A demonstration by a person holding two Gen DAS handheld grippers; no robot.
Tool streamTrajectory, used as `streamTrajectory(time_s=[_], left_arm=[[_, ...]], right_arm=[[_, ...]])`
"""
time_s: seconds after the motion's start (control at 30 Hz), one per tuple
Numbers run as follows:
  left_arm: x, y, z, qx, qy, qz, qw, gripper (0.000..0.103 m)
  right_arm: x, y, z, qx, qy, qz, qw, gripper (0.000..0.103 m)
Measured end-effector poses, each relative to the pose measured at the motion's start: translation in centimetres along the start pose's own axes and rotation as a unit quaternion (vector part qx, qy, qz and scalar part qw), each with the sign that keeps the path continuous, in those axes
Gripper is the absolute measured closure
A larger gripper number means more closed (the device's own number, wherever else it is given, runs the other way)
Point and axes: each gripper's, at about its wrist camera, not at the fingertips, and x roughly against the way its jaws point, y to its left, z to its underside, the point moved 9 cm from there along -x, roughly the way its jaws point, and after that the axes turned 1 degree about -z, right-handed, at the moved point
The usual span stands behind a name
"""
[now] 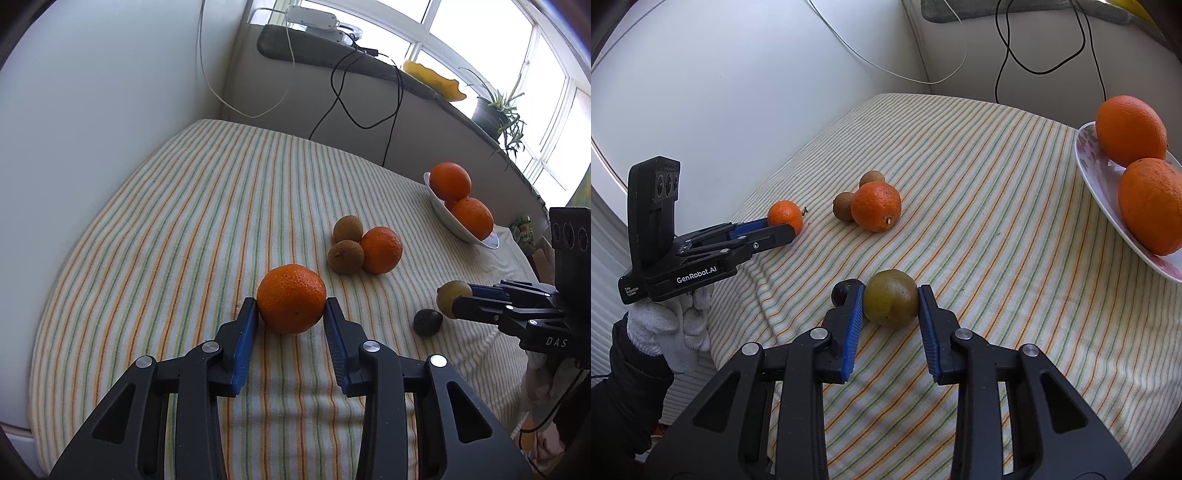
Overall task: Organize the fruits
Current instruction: 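Grasp the small tangerine with the left gripper while the right gripper grasps the green plum, then carry tangerine and green plum over the bowl and open both grippers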
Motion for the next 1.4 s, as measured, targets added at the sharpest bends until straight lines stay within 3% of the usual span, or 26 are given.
streamTrajectory(time_s=[0.47, 0.93, 1.4], left_arm=[[0.9, -3.5, -1.0, -0.013, -0.013, 0.034, 0.9993, 0.068], [0.2, -9.6, -3.2, -0.04, -0.022, 0.078, 0.9959, 0.068], [-3.3, -17.0, -6.0, -0.077, -0.014, 0.123, 0.9893, 0.068]], right_arm=[[4.4, -1.5, 0.2, -0.011, -0.034, 0.011, 0.999, 0.073], [10.1, -7.4, 0.0, -0.064, -0.087, 0.033, 0.994, 0.073], [13.6, -13.2, -1.1, -0.1, -0.124, 0.065, 0.985, 0.073]])
